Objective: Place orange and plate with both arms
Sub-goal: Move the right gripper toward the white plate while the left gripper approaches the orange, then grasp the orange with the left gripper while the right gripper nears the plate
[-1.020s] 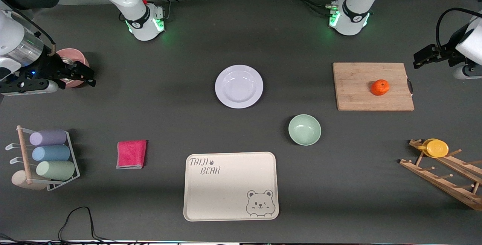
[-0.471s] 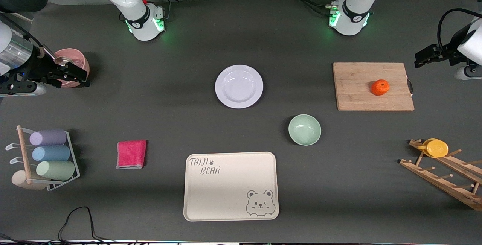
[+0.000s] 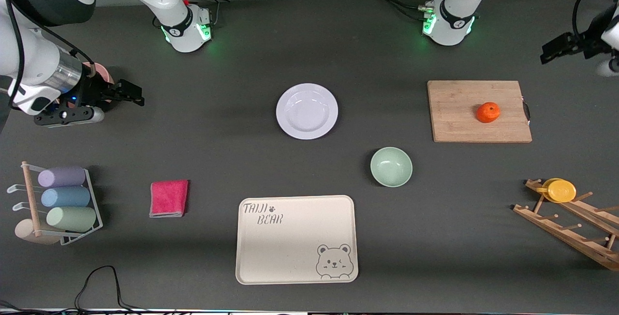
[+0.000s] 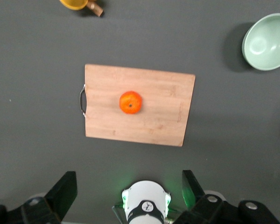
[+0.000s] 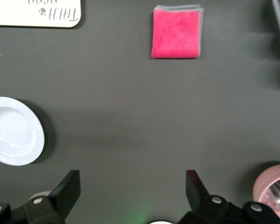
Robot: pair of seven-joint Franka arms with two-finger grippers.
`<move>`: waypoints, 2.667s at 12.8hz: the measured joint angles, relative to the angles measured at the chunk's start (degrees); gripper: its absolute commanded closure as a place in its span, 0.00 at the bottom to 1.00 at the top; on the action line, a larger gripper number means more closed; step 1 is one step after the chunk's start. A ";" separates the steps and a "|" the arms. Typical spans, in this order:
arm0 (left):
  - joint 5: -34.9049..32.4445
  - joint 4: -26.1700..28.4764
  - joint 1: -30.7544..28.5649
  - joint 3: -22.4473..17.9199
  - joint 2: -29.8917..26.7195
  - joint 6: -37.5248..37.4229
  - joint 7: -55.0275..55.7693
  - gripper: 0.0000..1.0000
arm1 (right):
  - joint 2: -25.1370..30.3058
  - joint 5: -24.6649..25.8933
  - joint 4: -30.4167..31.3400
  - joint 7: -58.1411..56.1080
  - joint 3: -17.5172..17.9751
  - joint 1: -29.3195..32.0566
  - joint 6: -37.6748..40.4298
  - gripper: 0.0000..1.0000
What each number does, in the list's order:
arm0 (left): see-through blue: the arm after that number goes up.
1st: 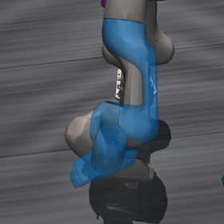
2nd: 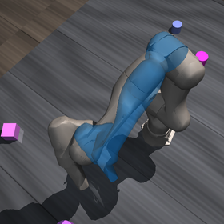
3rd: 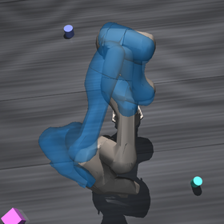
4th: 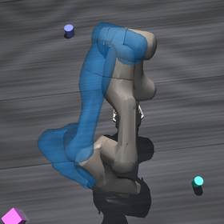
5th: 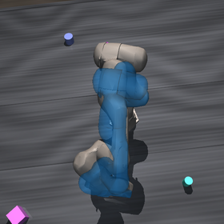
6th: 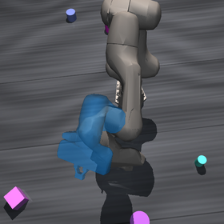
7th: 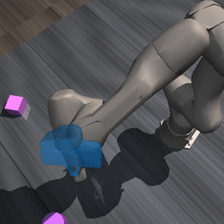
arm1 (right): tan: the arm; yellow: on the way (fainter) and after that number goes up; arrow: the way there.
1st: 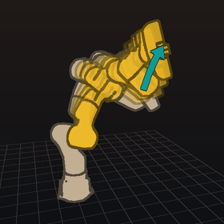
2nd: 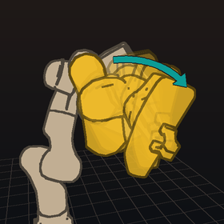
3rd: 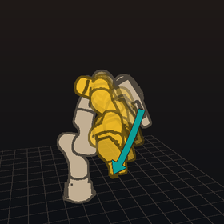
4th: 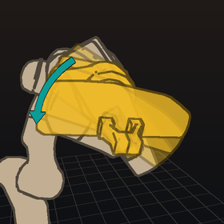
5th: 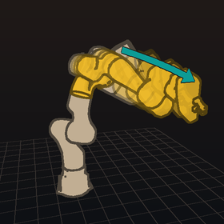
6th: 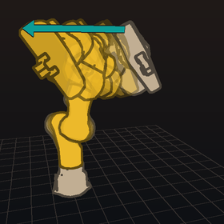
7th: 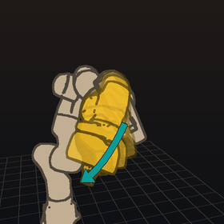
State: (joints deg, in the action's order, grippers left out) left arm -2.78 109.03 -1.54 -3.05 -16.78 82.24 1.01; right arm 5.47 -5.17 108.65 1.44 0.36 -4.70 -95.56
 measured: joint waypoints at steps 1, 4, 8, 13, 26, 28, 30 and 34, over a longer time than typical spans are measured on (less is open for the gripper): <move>-0.51 2.45 -0.05 -0.86 -2.71 -0.15 -0.67 0.00 | 0.00 -0.93 0.75 0.00 -0.04 0.00 0.00 0.00; -1.05 9.15 -0.10 -2.45 -8.32 -0.12 -1.47 0.00 | 0.26 -4.67 3.35 0.00 -0.06 -0.03 0.20 0.00; -1.79 14.87 -0.11 -3.08 -8.98 2.96 -1.48 0.00 | 0.77 -7.13 6.23 -0.01 0.15 -3.14 0.24 0.00; -3.56 30.68 -1.09 -4.82 -7.31 22.57 -2.47 0.00 | 0.98 -14.47 11.03 0.03 0.23 -4.24 -2.88 0.00; -2.16 39.44 -2.13 -4.69 20.12 58.08 -2.71 0.00 | -1.20 -38.94 25.21 -5.31 6.89 -5.01 -23.56 0.00; -1.02 39.48 -2.11 -4.58 20.71 58.34 -2.71 0.00 | -3.28 -41.94 25.67 -8.46 6.78 -4.94 -24.95 0.00; -0.89 39.48 -2.11 -4.56 21.87 59.85 -2.71 0.00 | -5.11 -43.17 25.65 -9.53 6.77 -4.94 -26.07 0.00; -0.86 39.36 -2.01 -4.28 22.67 60.22 -2.72 1.00 | -8.19 -47.62 25.80 -15.25 6.81 -5.04 -28.23 0.00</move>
State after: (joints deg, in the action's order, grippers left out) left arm -3.65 148.40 -3.55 -7.33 5.89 142.46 -1.71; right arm -2.72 -52.79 134.45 -13.81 7.18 -9.73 -123.80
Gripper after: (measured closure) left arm 0.300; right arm 0.000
